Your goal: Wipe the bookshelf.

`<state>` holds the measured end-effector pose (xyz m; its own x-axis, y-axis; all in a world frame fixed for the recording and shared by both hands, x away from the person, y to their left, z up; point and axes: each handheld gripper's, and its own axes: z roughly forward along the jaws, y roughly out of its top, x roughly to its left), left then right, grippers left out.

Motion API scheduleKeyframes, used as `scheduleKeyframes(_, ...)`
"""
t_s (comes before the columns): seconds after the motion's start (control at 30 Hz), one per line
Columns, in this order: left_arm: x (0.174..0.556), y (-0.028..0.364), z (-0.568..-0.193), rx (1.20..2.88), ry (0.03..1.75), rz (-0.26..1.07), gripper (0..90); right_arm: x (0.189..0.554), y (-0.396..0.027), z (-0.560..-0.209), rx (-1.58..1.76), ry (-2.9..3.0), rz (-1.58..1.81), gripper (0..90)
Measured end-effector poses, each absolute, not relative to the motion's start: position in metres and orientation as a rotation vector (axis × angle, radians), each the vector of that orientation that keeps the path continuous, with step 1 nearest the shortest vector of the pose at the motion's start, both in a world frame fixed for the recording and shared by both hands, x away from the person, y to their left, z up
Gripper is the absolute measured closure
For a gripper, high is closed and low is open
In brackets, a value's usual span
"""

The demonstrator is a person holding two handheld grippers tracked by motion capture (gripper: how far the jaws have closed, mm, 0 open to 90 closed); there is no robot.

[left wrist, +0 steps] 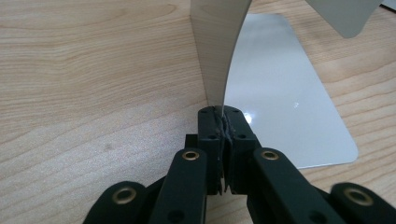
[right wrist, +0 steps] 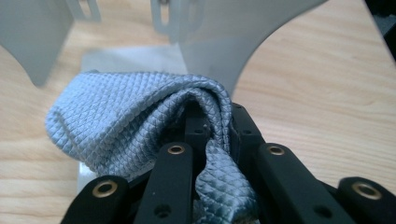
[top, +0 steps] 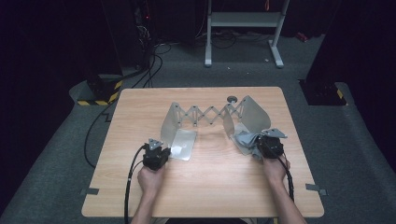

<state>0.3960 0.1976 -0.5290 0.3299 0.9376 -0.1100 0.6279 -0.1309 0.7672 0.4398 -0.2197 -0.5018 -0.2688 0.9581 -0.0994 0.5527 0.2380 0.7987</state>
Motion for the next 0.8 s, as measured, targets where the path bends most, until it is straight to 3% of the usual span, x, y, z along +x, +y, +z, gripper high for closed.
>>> scheduleKeyframes(0.8, 0.396, 0.198, -0.529, 1.847, 1.384, 0.519, 86.6, 0.415, -0.23, -0.404, 1.249, 1.749, 1.083, 81.3)
